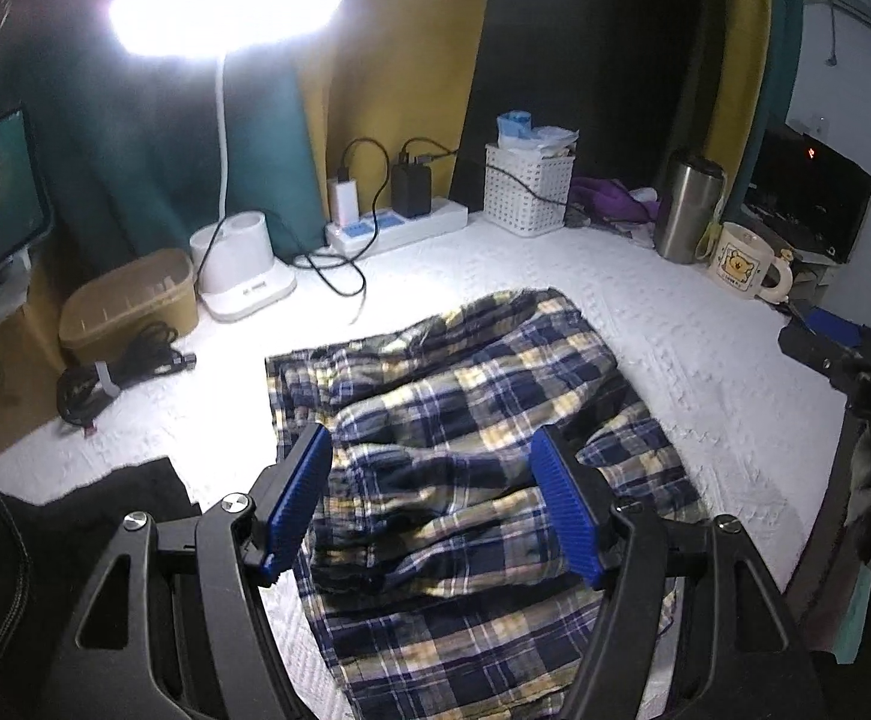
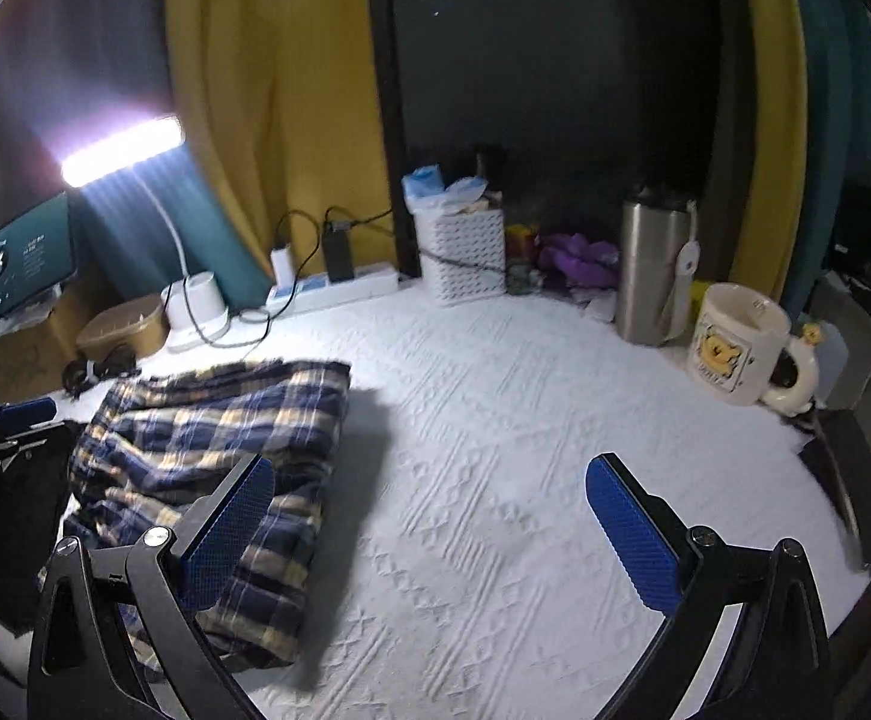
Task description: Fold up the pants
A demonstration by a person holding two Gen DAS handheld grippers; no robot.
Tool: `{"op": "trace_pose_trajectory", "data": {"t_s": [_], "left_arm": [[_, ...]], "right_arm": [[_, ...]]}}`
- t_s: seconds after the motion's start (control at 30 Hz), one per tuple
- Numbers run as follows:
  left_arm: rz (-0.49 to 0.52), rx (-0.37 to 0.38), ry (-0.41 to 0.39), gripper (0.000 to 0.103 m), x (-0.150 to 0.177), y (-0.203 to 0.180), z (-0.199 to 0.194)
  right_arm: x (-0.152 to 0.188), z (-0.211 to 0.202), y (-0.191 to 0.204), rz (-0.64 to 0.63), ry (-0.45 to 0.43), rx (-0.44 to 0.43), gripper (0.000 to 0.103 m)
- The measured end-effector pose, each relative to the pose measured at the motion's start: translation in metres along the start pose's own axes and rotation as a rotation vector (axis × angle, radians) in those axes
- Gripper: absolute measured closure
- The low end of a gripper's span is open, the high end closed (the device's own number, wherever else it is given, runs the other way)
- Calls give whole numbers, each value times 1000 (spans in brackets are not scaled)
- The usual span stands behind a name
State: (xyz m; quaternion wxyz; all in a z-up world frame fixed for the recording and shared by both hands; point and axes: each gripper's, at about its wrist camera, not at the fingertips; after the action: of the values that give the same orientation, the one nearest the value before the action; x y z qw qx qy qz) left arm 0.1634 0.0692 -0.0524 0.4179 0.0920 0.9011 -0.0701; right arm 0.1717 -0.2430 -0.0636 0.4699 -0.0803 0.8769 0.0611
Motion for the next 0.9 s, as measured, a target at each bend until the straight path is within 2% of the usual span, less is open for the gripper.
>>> {"op": "trace_pose_trajectory", "data": {"t_s": [0.2, 0.47, 0.73, 0.9], "left_arm": [[-6, 2, -24, 34, -8, 4, 1], [-22, 12, -1, 34, -10, 22, 20], [-49, 28, 47, 34, -7, 45, 53], [-78, 32, 86, 34, -2, 61, 72]], "right_arm": [[-14, -9, -2, -13, -31, 28, 0], [-24, -1, -1, -6, -30, 64, 0], [-28, 28, 2, -5, 25, 96, 0], [-22, 53, 3, 28, 79, 73, 0]]}}
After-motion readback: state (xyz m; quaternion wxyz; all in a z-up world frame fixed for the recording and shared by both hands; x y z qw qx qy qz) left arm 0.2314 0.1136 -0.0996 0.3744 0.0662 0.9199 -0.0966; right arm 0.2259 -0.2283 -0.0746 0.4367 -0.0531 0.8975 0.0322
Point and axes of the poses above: each gripper's, at about its wrist camera, not at the fingertips, and z roughly the way its jaws point, y to its left, x to its underside, and after that the axes turned 1 degree about -y, right-handed
